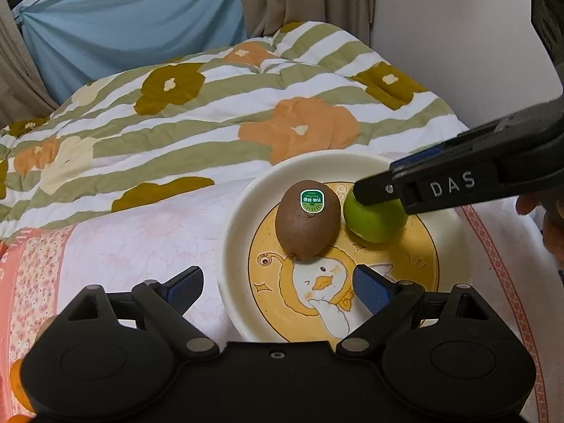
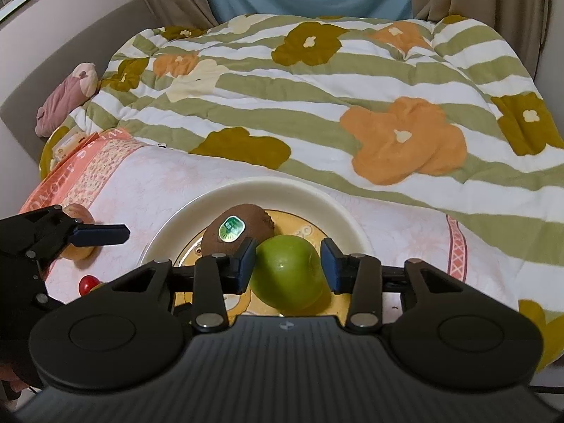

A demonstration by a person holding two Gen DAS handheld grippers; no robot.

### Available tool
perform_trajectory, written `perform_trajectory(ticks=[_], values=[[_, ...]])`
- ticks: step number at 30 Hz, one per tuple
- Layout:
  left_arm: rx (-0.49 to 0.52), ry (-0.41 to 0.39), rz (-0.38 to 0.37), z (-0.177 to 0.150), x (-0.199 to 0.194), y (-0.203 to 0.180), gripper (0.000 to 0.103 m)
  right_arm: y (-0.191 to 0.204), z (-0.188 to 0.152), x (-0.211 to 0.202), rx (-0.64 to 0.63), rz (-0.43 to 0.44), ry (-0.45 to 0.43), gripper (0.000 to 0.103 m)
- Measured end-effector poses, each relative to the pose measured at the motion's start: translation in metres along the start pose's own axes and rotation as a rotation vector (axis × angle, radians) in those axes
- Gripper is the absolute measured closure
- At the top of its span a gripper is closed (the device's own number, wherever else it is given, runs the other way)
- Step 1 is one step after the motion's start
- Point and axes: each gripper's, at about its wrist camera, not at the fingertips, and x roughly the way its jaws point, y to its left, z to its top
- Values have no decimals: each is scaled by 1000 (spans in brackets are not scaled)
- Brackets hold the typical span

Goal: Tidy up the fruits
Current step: 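Open both tools and lift away from the bowl, then grasp the red tomato with the left tool while the right tool grasps a tangerine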

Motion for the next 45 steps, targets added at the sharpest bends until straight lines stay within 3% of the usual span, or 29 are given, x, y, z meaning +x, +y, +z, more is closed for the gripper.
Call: perform_trajectory(ticks=[5, 7, 10, 16, 23, 29, 36, 45], values=[[-4, -18, 19, -2, -14, 1, 9, 1, 1, -10, -5, -28, -27, 42], [-9, -30, 22, -2, -23, 3, 9, 2, 1, -21, 1, -51, -50, 17], [-14, -50, 32, -3, -37, 5, 9, 5, 0, -41, 23, -79, -102, 1], [-63, -94, 60, -15, -76, 12, 8, 15, -5, -78, 22, -109, -136, 0], [-83, -139, 131, -38, -127, 30, 0, 47, -19, -127, 57, -110, -179, 0], [-132, -167, 111, -72, -164, 64, 0, 94, -39, -158, 76, -145, -213, 0], [-113, -196, 130, -114, -199, 103, 0, 158, -66, -168, 118, -163, -215, 0], [-119, -175, 128, -167, -206, 152, 0, 234, -99, -139, 141, -177, -194, 0]])
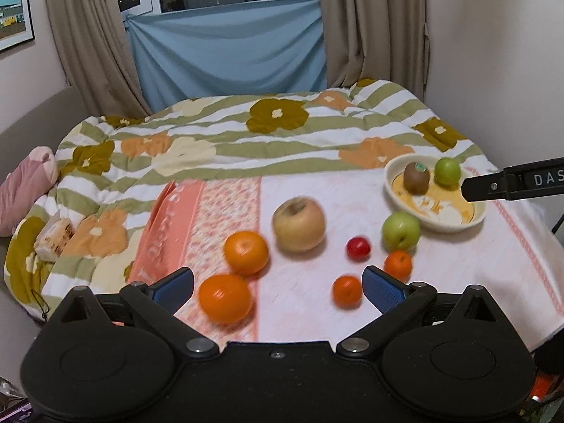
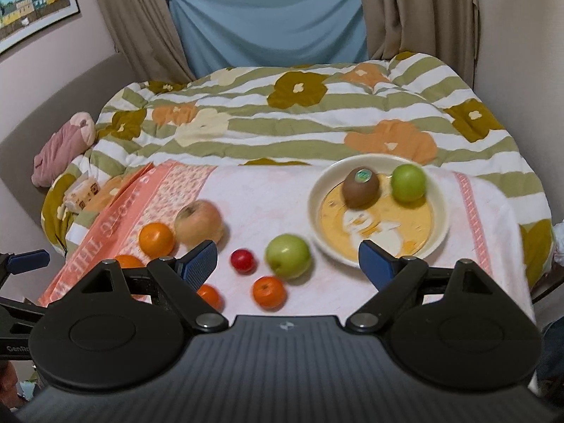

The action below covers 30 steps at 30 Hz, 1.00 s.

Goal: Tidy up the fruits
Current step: 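Grasp the red tomato with the left tool while the right tool grasps a tangerine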

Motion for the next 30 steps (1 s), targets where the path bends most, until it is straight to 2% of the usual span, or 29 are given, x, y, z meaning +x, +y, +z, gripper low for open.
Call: perform_trajectory(ticks=[4, 10, 16, 18, 20, 24, 30], values=[[25, 27, -22, -24, 8, 12, 2, 29, -21, 13, -11, -3, 1, 1], [71, 62, -84, -54, 28, 18, 12, 54, -50, 45, 7, -4, 31, 1], [125, 101, -132, -75, 57, 14, 35, 69, -75, 77, 8, -23, 57, 3], [132, 117, -139, -81, 65, 13, 41, 74, -80, 86, 4, -10, 68, 4], [130, 125, -148, -84, 70, 14, 41, 77, -83, 91, -8, -7, 74, 4], [139, 137, -167, -90, 76, 12, 51, 85, -86, 99, -42, -5, 80, 7], [144, 140, -182, -92, 80, 11, 55, 91, -88, 109, -64, 8, 92, 9]])
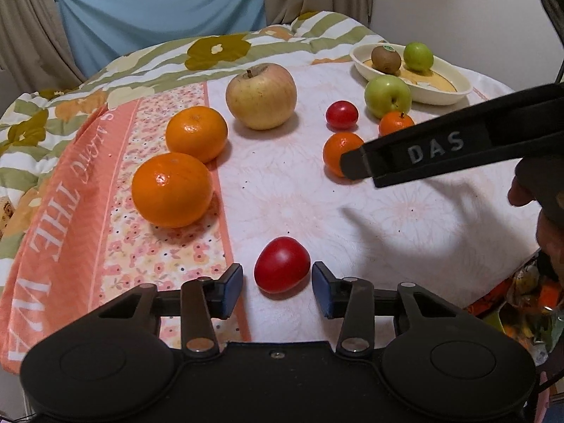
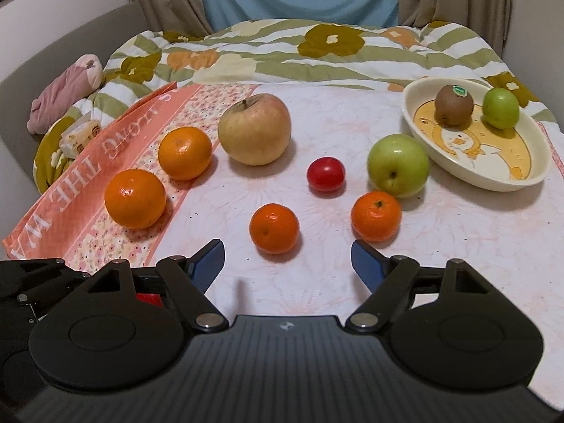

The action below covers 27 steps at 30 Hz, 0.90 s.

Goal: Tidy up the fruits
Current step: 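Grasp the red tomato with the left tool while the right tool grasps a tangerine, then carry the tomato and tangerine over the duck bowl with both tools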

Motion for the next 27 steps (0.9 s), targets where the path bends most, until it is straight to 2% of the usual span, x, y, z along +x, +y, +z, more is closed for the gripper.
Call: perform_trajectory(ticks=[4, 5, 6, 10, 17, 21, 24, 27], values=[[-1, -13, -6, -1, 1, 1, 58, 3, -1, 7, -10, 9, 6, 10], [-3, -16, -16, -1, 1, 2, 64, 4, -1, 9, -13, 12, 6, 12], [-5, -18, -23, -1, 1, 2, 65, 5, -1, 10, -18, 15, 8, 18], [-1, -19, -22, 0, 1, 1, 65, 8, 1, 19, -29, 26, 25, 25], [-14, -19, -11, 0, 1, 4, 66, 12, 8, 31, -56, 28, 25, 31], [-20, -18, 3, 2, 2, 6, 66, 12, 12, 38, -66, 27, 33, 39], [-24, -18, 7, 3, 2, 7, 66, 10, 13, 41, -71, 26, 40, 51], [-25, -20, 10, 7, 0, 7, 66, 9, 15, 41, -81, 33, 46, 51]])
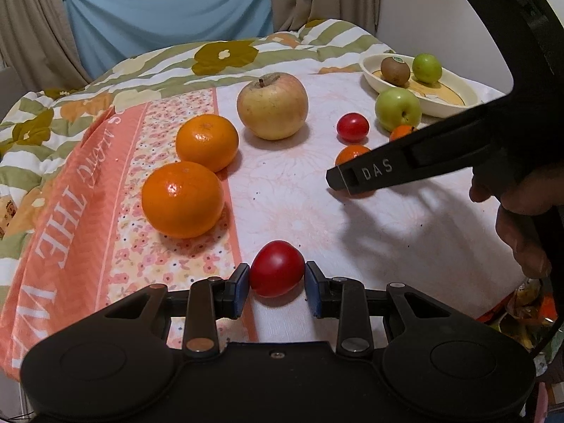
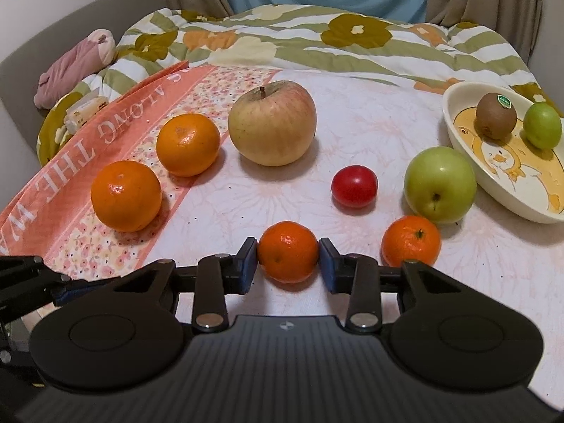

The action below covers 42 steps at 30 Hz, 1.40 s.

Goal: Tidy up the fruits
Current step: 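Carry the tomato and tangerine over the duck bowl with both tools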

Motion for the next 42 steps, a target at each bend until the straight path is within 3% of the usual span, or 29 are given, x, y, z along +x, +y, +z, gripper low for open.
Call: perform_trajectory(ticks=[11, 20, 32, 42], values=[[-3, -27, 12, 29, -19, -7, 66, -15, 9, -35, 38, 14, -32, 51], [9, -62, -1, 66, -39, -35, 66, -49, 19, -89, 76, -8, -74, 51], [45, -124, -57, 131, -39, -99, 66, -147, 38, -147, 172, -107, -139, 51], [71, -118, -89, 173, 1, -156, 66, -234, 54, -147, 183, -164, -138, 51]])
